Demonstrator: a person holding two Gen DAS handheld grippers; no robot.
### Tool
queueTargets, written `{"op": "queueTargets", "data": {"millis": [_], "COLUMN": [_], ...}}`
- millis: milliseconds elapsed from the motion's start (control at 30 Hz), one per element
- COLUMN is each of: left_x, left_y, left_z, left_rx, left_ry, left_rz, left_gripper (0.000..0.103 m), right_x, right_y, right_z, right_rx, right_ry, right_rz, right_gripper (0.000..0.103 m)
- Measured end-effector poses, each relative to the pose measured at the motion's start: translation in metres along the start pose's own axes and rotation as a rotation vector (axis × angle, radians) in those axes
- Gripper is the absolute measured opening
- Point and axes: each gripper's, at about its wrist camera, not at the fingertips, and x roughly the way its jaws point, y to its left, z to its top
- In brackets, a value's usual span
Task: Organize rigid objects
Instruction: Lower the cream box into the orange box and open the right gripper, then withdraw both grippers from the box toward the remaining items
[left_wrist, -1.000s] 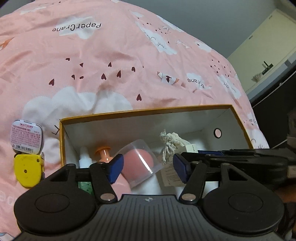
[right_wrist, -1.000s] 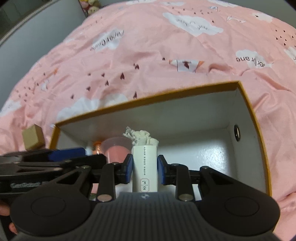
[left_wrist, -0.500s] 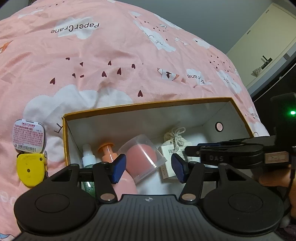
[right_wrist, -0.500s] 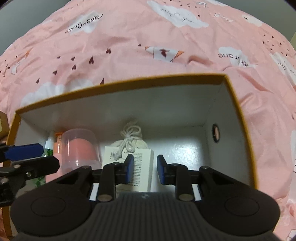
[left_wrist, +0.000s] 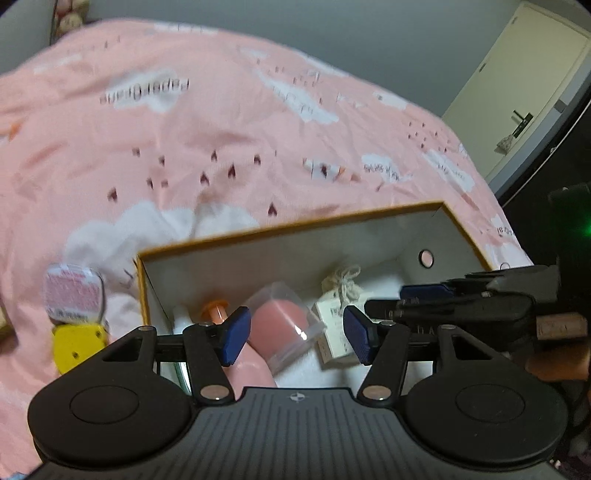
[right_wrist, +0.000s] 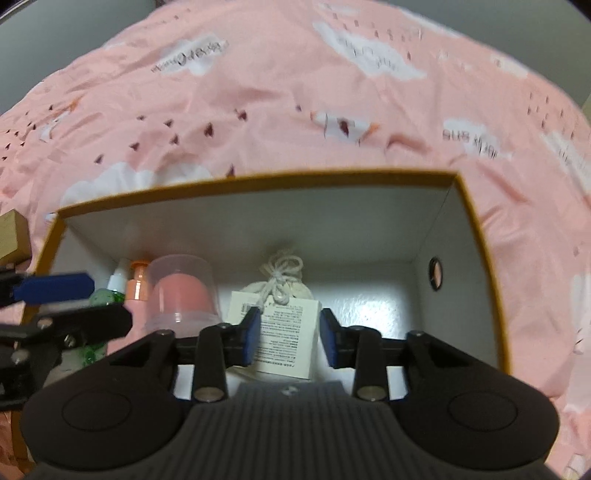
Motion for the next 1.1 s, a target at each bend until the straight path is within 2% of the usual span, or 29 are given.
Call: {"op": "queueTargets", "data": {"millis": [100, 200, 300, 333, 533, 600, 733, 800, 1100], "left_x": [-0.015, -0.032, -0.051, -0.057, -0.088, -0.095, -0.108, -0.114, -0.142], "left_y": [-0.005, -0.012, -0.013, -0.012, 0.007, 0.014, 0.034, 0.046, 0.097], "left_z": [-0.001, -0.007, -0.015, -0.018, -0.03, -0.035, -0.042, -0.044, -0.063], "left_rx": [0.036, 0.103, 0.142, 0.153, 0.102, 0.096, 0.034, -0.011, -0.123], "left_ry": [-0.071, -0.156, -0.236, -0.26, -0.386, -0.402, -0.418, -0.424, -0.414], "left_rz": [0.021, 0.052, 0.076, 0.088, 0.174, 0.211, 0.266, 0.304, 0.439], "left_gripper": [0.072, 0.076, 0.081, 0.082, 0.084, 0.086, 0.086, 0.086, 0.086], "right_x": [-0.017, -0.032, -0.051, -0.057, -0.087, -0.095, -0.105, -0.107, -0.093], "right_y": [0.011, 0.019, 0.032, 0.037, 0.063, 0.077, 0.104, 0.118, 0.184], "right_z": [-0.005, -0.011, -0.019, -0.022, -0.036, -0.039, -0.039, -0.038, -0.027], "right_rx": [-0.039, -0.052, -0.078, -0.087, -0.127, -0.168, -0.227, -0.258, -0.353], "right_ry": [-0.047, -0.09, -0.168, -0.194, -0.333, -0.37, -0.436, -0.457, -0.452], "right_rz": [-0.015, -0.03, -0.036, -0.05, -0.04, -0.033, -0.024, 0.01, 0.104], "right_gripper": [0.049, 0.062, 0.073, 0.074, 0.085, 0.091, 0.092, 0.092, 0.092]}}
